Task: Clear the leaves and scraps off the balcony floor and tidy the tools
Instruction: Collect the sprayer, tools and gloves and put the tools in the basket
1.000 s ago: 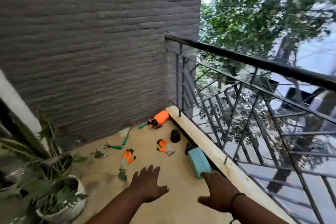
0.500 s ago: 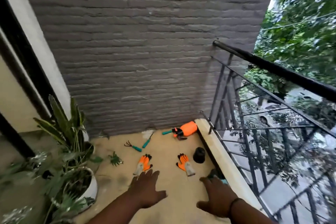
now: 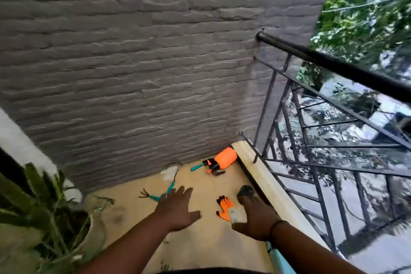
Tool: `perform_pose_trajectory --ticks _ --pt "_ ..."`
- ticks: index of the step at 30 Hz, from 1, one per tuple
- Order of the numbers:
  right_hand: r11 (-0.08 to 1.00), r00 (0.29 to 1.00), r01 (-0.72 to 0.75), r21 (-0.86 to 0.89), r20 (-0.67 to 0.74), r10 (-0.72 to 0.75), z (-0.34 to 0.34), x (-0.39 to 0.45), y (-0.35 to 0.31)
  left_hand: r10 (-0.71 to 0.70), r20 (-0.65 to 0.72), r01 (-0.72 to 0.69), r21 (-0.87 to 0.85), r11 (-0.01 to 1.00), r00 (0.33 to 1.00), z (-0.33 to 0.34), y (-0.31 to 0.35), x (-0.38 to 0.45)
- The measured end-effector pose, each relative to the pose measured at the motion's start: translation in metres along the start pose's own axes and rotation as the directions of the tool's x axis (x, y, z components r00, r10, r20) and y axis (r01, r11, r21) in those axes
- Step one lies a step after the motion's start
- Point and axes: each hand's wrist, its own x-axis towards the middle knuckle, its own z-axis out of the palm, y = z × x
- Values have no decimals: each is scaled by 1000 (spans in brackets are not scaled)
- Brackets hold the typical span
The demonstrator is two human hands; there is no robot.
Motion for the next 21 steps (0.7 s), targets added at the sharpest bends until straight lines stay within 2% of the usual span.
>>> perform_pose_trajectory --ticks 6,8,13,15,21 --pt "997 996 -17 77 88 10 -26 90 36 -21 135 20 3 1000 991 -17 13 100" --pt "998 991 37 57 123 -44 -38 128 53 -31 176 34 -18 999 984 -22 13 134" --pt "994 980 24 102 194 -44 -57 222 96 -133 232 127 42 991 963 -44 14 198" --pt "996 973 21 90 226 -41 -65 252 105 -135 242 126 52 991 961 -51 15 225" --pt "978 970 -21 207 243 -31 -70 312 123 -118 278 128 -17 992 953 -61 21 307"
